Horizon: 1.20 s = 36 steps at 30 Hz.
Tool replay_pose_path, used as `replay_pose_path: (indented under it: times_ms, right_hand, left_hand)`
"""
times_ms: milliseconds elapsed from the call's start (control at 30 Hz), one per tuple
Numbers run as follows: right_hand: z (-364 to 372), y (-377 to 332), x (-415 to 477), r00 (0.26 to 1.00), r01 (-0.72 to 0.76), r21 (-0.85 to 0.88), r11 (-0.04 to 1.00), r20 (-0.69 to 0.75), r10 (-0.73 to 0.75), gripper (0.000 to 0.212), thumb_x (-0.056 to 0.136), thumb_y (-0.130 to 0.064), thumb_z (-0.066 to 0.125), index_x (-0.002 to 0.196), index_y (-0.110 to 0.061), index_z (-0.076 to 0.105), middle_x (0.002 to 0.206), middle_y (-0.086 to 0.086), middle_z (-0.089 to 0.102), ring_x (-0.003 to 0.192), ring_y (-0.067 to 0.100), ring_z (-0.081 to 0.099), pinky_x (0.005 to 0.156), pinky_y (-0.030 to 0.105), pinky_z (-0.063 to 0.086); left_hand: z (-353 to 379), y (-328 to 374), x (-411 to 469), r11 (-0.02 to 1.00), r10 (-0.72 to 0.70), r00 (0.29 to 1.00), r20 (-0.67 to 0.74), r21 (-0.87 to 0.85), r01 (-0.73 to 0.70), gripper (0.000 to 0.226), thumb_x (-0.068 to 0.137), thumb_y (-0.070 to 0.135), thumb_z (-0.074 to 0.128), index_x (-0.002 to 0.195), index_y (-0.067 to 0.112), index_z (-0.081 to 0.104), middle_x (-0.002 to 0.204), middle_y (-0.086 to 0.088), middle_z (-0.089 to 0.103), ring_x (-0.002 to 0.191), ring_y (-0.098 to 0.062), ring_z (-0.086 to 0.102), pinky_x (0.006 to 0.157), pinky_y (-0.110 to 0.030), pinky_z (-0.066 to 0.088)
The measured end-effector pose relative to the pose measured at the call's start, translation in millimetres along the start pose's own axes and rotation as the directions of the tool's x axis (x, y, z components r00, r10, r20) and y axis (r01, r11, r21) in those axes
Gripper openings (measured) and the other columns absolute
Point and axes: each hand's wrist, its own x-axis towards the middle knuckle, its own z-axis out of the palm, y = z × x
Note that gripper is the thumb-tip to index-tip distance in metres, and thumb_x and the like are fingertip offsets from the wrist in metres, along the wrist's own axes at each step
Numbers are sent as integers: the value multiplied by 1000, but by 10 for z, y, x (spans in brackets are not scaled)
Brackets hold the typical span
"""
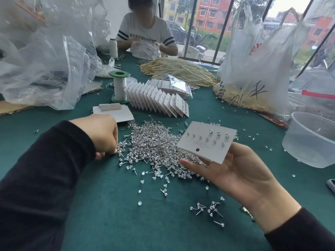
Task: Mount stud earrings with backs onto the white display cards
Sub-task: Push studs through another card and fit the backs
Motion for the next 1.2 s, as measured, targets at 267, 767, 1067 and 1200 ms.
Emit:
replay_pose_path:
  times_ms: [267, 767, 1067, 1200]
  right_hand:
    - [-14, 26, -2, 998, -18, -15, 1000, 55, 18, 33, 76, -12, 53, 102, -2, 70, 117, 20, 65, 104, 37, 63, 81, 64, 47]
    - [-2, 26, -23, 994, -58, -47, 997, 92, 62, 34, 77, -14, 53, 105, -3, 69, 118, 19, 64, 106, 38, 62, 85, 59, 48]
    - [18, 19, -34, 994, -64, -37, 997, 83, 67, 31, 77, -12, 51, 98, -2, 72, 114, 21, 65, 101, 37, 64, 79, 51, 55]
    - [20, 16, -36, 994, -69, -34, 997, 77, 71, 30, 79, -12, 50, 95, -3, 73, 114, 21, 66, 100, 37, 65, 78, 50, 55]
  left_hand:
    - [42, 131, -71, 996, -1, 1000, 9, 92, 0, 31, 81, 34, 65, 80, 3, 65, 59, -10, 69, 52, -22, 67, 50, -21, 52]
    - [106, 160, 27, 997, 60, 998, -36, -44, -61, 19, 80, 20, 68, 71, 5, 63, 62, -13, 66, 60, -27, 68, 52, -29, 57]
    - [17, 111, 19, 979, 169, 984, -61, -103, -175, 12, 77, 17, 70, 67, 14, 64, 67, -7, 68, 50, -14, 57, 50, -21, 50]
    - [50, 169, -25, 956, 269, 962, -48, -103, -273, 10, 71, 22, 75, 68, 20, 66, 62, 5, 62, 54, -8, 55, 47, -17, 46]
